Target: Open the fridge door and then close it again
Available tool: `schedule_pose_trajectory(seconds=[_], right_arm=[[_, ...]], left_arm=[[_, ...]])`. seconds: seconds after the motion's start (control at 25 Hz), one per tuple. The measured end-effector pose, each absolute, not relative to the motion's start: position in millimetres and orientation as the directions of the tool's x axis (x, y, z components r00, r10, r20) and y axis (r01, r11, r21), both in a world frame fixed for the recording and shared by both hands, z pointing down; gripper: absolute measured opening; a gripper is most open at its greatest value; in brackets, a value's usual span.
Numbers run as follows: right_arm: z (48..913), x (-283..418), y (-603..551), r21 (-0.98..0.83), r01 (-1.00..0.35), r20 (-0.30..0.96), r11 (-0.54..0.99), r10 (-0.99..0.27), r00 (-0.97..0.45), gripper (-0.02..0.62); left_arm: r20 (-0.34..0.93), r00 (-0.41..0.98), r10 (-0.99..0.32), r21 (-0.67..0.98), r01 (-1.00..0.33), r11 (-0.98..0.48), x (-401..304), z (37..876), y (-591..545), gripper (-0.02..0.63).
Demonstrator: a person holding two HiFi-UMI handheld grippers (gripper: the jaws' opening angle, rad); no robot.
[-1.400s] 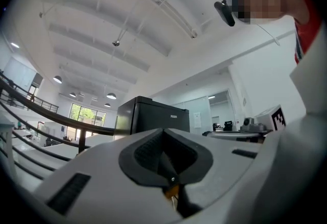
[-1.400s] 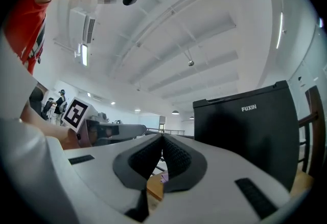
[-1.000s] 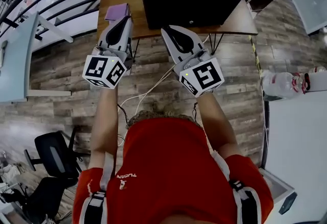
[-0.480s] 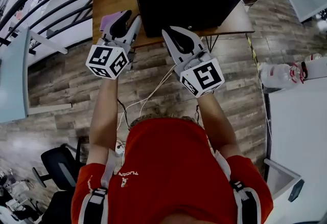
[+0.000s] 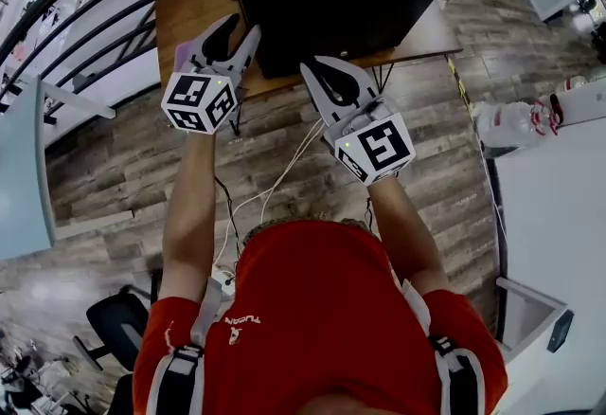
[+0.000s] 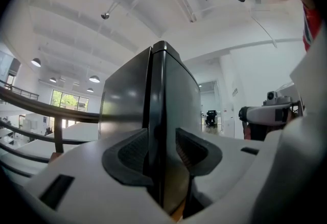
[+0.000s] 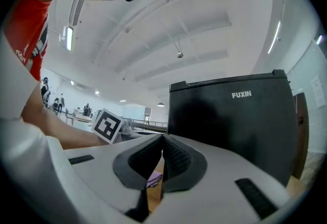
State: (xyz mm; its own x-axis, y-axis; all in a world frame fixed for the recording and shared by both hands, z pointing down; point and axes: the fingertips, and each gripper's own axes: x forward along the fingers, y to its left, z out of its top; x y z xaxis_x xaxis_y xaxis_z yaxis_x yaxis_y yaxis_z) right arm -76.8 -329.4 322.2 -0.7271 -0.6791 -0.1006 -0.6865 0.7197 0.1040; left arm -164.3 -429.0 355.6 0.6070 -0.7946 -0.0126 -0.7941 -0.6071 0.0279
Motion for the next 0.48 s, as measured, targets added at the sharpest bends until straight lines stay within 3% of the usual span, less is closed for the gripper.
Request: schedule_pose_trajectory(seconds=[0.48], right_arm=[[333.3,-59.0,-335.6,0.093,-0.729,-0.069,0.678,-0.726,-0.684,0.026]], left_arm=[[-0.007,0.660,-0.752,0.014,-0.751,-0.660,-154.6,361.7,-443.6,0.166]])
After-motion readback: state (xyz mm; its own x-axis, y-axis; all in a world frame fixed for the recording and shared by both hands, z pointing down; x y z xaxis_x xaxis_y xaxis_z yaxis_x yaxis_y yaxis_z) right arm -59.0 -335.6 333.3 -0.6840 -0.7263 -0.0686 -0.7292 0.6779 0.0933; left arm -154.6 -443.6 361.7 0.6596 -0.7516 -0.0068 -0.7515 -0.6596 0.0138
